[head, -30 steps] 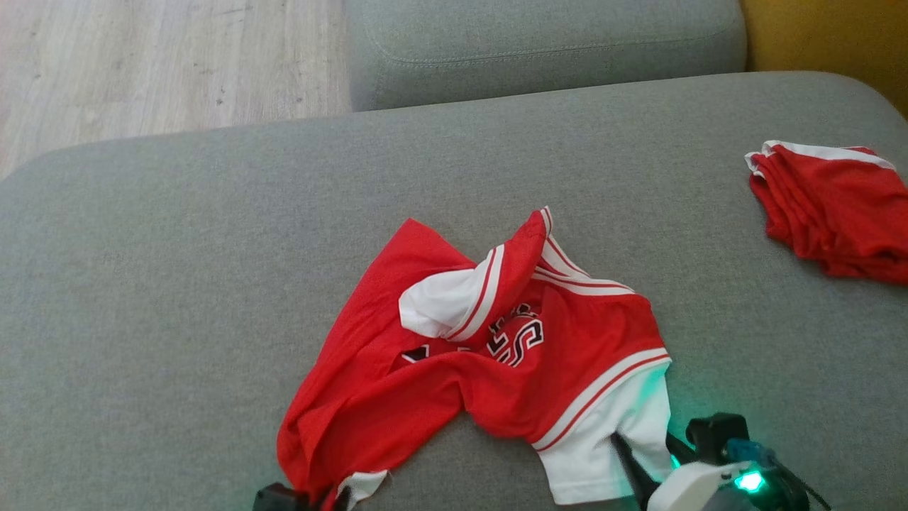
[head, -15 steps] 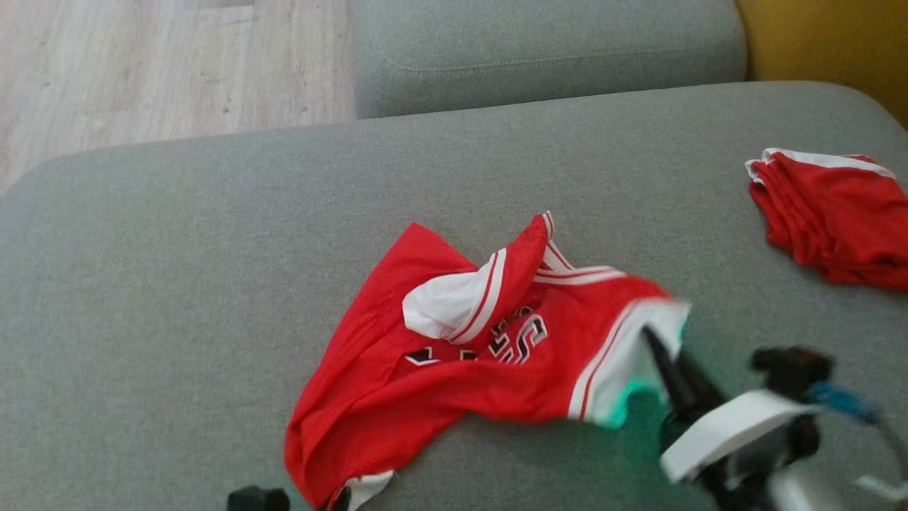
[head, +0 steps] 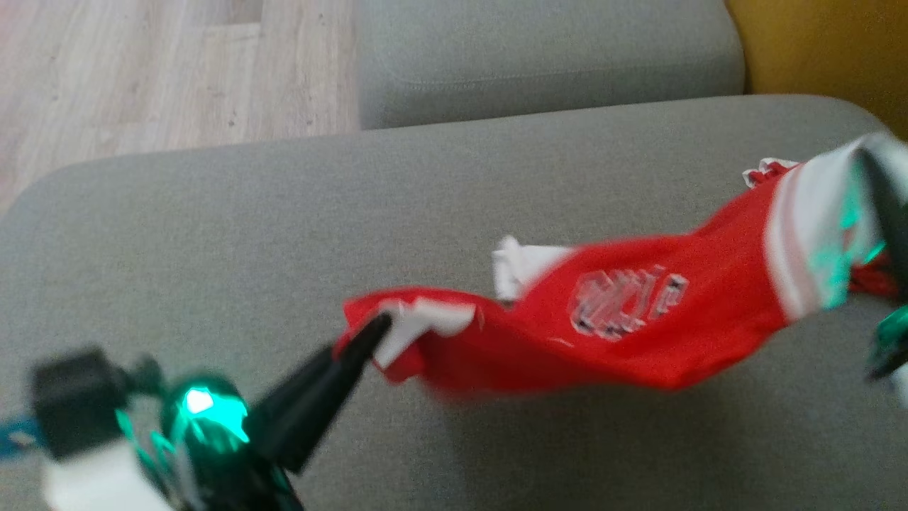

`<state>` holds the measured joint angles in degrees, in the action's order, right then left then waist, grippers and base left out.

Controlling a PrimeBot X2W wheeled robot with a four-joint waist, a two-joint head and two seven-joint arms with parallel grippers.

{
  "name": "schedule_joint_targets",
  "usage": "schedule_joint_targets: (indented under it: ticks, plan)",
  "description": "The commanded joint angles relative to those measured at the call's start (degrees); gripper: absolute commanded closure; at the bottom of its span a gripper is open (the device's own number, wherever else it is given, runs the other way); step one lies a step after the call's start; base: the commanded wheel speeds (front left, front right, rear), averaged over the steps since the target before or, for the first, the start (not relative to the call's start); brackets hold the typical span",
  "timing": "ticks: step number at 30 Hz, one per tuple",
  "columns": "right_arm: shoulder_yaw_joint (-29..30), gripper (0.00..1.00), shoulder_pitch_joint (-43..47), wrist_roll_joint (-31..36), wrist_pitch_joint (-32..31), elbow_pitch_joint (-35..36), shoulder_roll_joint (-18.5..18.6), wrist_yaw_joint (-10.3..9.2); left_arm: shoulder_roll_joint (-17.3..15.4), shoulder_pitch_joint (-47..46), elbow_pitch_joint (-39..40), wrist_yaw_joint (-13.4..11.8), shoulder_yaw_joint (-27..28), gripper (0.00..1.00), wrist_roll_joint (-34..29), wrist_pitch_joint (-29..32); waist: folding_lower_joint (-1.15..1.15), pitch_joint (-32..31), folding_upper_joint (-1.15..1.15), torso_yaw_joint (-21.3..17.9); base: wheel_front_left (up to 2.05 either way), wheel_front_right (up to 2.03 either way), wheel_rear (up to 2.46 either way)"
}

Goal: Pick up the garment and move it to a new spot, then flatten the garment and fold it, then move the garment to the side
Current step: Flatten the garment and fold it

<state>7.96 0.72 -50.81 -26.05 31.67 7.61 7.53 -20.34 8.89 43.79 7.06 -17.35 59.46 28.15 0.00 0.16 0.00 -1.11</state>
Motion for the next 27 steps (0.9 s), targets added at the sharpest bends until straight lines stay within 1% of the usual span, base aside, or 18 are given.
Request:
schedule_joint_targets:
  ticks: [1, 4, 6, 9, 11, 12, 13, 14, 15, 17, 19, 23, 25, 27]
  plan:
    - [2.0, 1.0, -8.3, -1.0, -3.8, 3.9, -0.5, -0.04, -1.6, -8.4, 4.7, -0.8, 4.9, 1.0, 3.4, 2.3, 0.0, 1.0, 0.0, -0.2, 0.0, 0.0, 0.0]
    - [6.5, 1.0, -17.7, -1.2, -9.9, 3.9, -2.4, -0.04, -2.1, -18.4, 5.5, -4.2, 8.2, 1.0, 9.1, 5.9, 0.0, 3.4, 0.0, -0.2, 0.0, 0.0, 0.0]
    - [8.8, 1.0, -25.4, 0.2, -13.9, 1.7, -3.2, -0.04, -2.9, -26.8, 3.0, -6.7, 10.2, 1.0, 11.0, 8.3, 0.0, 5.9, 0.0, 0.1, 0.0, 0.0, 0.0]
    - [10.5, 1.0, -37.6, 5.1, -19.1, -3.5, -3.9, -0.04, -4.4, -39.9, -4.5, -9.4, 11.2, 1.0, 10.5, 11.6, 0.0, 10.8, 0.0, 0.6, 0.0, 0.0, 0.0]
    - [10.7, 1.0, -45.5, 7.8, -21.5, -8.0, -4.4, -0.04, -5.1, -47.9, -10.8, -10.4, 10.4, 1.0, 8.5, 13.0, 0.0, 14.6, 0.0, 1.1, 0.0, 0.0, 0.0]
    - [10.6, 1.0, -49.4, 9.6, -22.3, -10.3, -4.5, -0.04, -5.6, -51.7, -14.1, -10.5, 9.8, 1.0, 6.9, 13.5, 0.0, 16.7, 0.0, 1.3, 0.0, 0.0, 0.0]
    - [10.4, 1.0, -53.0, 11.3, -22.5, -13.2, -4.6, -0.04, -5.9, -55.3, -17.8, -10.3, 9.1, 1.0, 4.9, 13.5, 0.0, 18.5, 0.0, 1.5, 0.0, 0.0, 0.0]
    - [10.4, 1.0, -53.0, 11.3, -22.5, -13.2, -4.6, -0.04, -5.9, -55.3, -17.8, -10.3, 9.1, 1.0, 4.9, 13.5, 0.0, 18.5, 0.0, 1.5, 0.0, 0.0, 0.0]
    - [10.3, 1.0, -56.6, 12.8, -22.1, -16.4, -4.7, -0.04, -5.9, -58.8, -21.5, -10.2, 8.6, 1.0, 3.1, 13.2, 0.0, 20.6, 0.0, 1.6, 0.0, 0.0, 0.0]
    - [9.5, 1.0, -63.0, 16.0, -19.7, -23.3, -4.7, -0.04, -5.4, -65.4, -29.4, -9.4, 7.5, 1.0, -0.5, 11.5, 0.0, 24.2, 0.0, 2.0, 0.0, 0.0, 0.0]
    - [8.6, 1.0, -68.9, 19.0, -15.9, -30.4, -4.7, -0.04, -4.6, -71.6, -37.4, -8.1, 6.6, 1.0, -4.0, 8.6, 0.0, 27.1, 0.0, 2.4, 0.0, 0.0, 0.0]
    - [7.9, 1.0, -80.3, 23.8, -6.6, -41.8, -4.7, -0.04, -1.3, -82.8, -51.6, -5.0, 6.0, 1.0, -10.3, -1.9, 0.0, 31.6, 0.0, 3.1, 0.0, 0.0, 0.0]
    - [8.0, 1.0, -85.2, 24.8, -2.6, -46.6, -4.7, -0.04, 0.1, -87.0, -57.2, -3.2, 5.5, 1.0, -12.3, -7.0, 0.0, 33.3, 0.0, 3.4, 0.0, 0.0, 0.0]
    - [7.8, 1.0, -88.3, 25.5, 0.9, -50.5, -4.7, -0.04, 0.9, -89.7, -62.0, -1.6, 4.9, 1.0, -14.2, -12.5, 0.0, 34.2, 0.0, 3.5, 0.0, 0.0, 0.0]
